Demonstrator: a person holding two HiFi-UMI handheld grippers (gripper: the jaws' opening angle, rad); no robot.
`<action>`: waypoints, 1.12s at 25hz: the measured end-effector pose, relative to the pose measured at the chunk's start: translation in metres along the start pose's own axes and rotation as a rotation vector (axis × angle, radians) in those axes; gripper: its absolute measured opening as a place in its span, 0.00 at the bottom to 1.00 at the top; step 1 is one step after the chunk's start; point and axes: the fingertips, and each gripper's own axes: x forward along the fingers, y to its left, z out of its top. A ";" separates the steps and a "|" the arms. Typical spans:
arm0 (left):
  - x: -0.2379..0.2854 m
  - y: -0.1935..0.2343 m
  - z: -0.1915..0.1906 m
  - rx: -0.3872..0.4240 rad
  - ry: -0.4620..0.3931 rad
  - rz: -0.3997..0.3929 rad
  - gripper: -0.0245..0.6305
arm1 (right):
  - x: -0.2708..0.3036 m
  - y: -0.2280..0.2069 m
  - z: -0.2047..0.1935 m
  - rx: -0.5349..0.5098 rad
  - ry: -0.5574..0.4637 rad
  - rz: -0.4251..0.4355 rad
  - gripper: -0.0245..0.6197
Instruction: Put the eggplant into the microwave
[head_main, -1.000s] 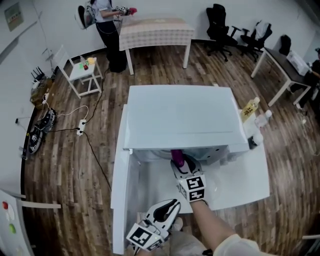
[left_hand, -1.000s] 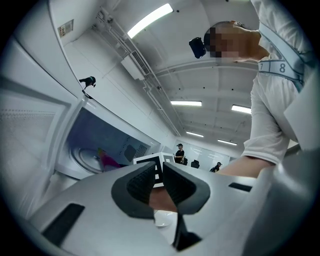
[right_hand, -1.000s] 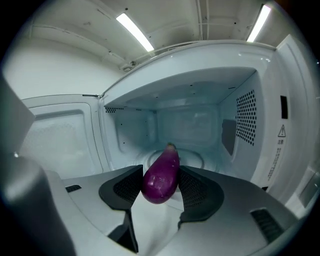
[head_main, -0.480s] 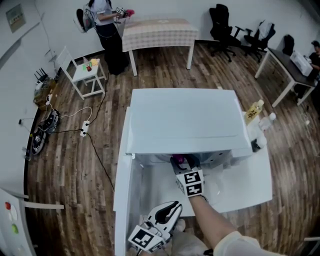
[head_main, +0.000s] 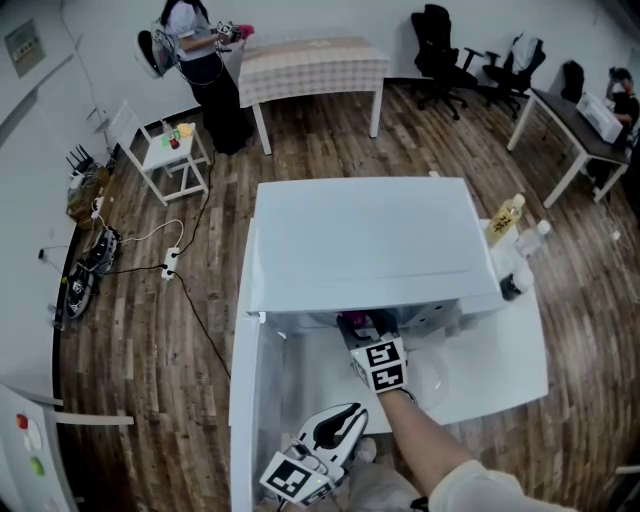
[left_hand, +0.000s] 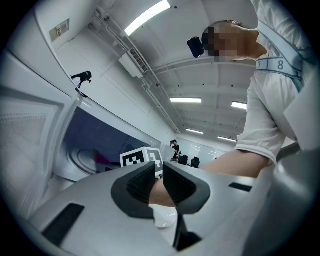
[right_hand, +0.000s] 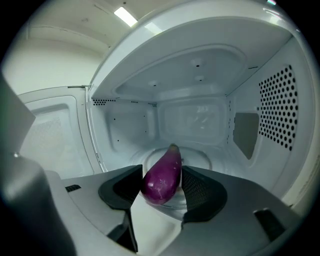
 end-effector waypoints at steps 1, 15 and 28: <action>0.002 0.000 0.002 0.001 -0.007 0.001 0.10 | -0.001 0.001 0.001 0.004 -0.006 0.006 0.42; 0.008 -0.010 0.005 0.018 0.010 -0.027 0.10 | -0.034 0.002 0.007 0.051 -0.076 0.043 0.46; 0.011 -0.029 0.016 0.041 -0.004 -0.059 0.10 | -0.082 0.007 0.010 0.071 -0.116 0.044 0.46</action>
